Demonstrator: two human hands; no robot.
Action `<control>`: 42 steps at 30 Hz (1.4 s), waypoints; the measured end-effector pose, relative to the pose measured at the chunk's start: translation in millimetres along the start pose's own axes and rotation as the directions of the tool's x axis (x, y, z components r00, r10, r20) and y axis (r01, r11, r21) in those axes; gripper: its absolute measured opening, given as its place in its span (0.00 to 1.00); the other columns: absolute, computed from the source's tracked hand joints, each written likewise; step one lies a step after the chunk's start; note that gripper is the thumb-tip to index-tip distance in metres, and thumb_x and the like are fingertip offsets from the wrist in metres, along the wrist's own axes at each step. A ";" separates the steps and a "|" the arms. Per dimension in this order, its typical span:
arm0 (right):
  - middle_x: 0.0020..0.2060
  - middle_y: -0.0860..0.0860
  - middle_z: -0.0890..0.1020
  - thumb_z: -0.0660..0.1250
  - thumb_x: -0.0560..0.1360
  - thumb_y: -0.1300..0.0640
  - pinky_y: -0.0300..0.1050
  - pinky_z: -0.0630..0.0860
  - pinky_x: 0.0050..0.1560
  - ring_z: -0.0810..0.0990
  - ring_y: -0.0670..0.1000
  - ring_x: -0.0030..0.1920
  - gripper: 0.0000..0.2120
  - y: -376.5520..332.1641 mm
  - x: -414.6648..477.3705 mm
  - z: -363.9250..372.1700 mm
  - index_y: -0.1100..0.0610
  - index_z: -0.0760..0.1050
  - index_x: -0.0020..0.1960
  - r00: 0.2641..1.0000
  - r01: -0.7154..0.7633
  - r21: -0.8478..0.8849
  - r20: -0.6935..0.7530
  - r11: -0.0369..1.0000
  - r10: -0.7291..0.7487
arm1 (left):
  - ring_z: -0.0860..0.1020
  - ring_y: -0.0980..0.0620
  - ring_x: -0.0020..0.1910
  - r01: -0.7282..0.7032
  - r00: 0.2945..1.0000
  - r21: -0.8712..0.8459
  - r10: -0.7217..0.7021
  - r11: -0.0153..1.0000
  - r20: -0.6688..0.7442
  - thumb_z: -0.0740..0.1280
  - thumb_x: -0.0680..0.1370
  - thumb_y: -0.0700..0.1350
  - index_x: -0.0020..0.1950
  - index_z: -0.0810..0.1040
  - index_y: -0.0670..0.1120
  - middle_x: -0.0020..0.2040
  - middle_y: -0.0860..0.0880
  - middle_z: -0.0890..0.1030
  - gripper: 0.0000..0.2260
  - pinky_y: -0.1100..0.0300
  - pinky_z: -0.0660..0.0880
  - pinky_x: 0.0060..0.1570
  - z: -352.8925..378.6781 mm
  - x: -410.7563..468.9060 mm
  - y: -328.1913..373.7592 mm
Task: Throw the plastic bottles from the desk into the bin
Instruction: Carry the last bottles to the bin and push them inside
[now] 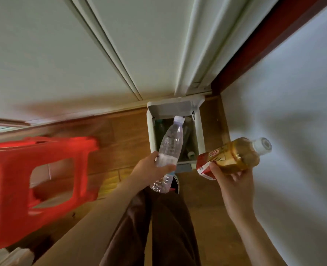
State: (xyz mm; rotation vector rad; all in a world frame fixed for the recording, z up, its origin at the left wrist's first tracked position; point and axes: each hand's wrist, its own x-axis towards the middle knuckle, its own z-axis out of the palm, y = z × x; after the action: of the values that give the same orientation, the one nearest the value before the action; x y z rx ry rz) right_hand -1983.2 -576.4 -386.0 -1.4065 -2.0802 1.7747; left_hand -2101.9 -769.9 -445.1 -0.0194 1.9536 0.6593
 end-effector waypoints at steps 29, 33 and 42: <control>0.56 0.51 0.84 0.75 0.63 0.54 0.43 0.79 0.59 0.82 0.47 0.59 0.31 24.3 19.3 17.3 0.60 0.72 0.63 0.984 -0.146 0.111 0.121 0.983 0.132 | 0.77 0.48 0.52 -0.009 0.974 0.055 0.021 0.998 -0.225 0.70 0.74 0.56 0.68 0.67 0.40 0.57 0.44 0.78 0.29 0.60 0.70 0.42 25.6 107.3 38.1; 0.58 0.53 0.83 0.76 0.62 0.54 0.42 0.79 0.59 0.81 0.48 0.60 0.33 20.5 21.2 22.3 0.62 0.72 0.64 0.984 -0.139 0.119 0.128 0.983 0.124 | 0.78 0.45 0.57 0.002 0.974 0.017 0.001 1.000 -0.225 0.69 0.75 0.52 0.68 0.68 0.40 0.58 0.44 0.78 0.26 0.60 0.71 0.47 30.4 110.0 34.7; 0.58 0.53 0.82 0.76 0.62 0.53 0.45 0.78 0.60 0.81 0.48 0.60 0.34 20.4 32.2 20.0 0.60 0.71 0.65 0.985 -0.123 0.106 0.134 0.987 0.109 | 0.78 0.45 0.57 0.031 0.986 -0.054 -0.039 0.998 -0.163 0.73 0.72 0.49 0.67 0.68 0.44 0.59 0.44 0.78 0.27 0.59 0.72 0.46 40.6 123.7 27.9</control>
State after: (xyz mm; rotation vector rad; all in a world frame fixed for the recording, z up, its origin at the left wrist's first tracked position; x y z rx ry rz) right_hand -2001.5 -571.9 -424.6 -1.4468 -1.9538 2.0448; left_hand -2134.7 -694.5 -549.9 -0.1439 2.0886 0.7034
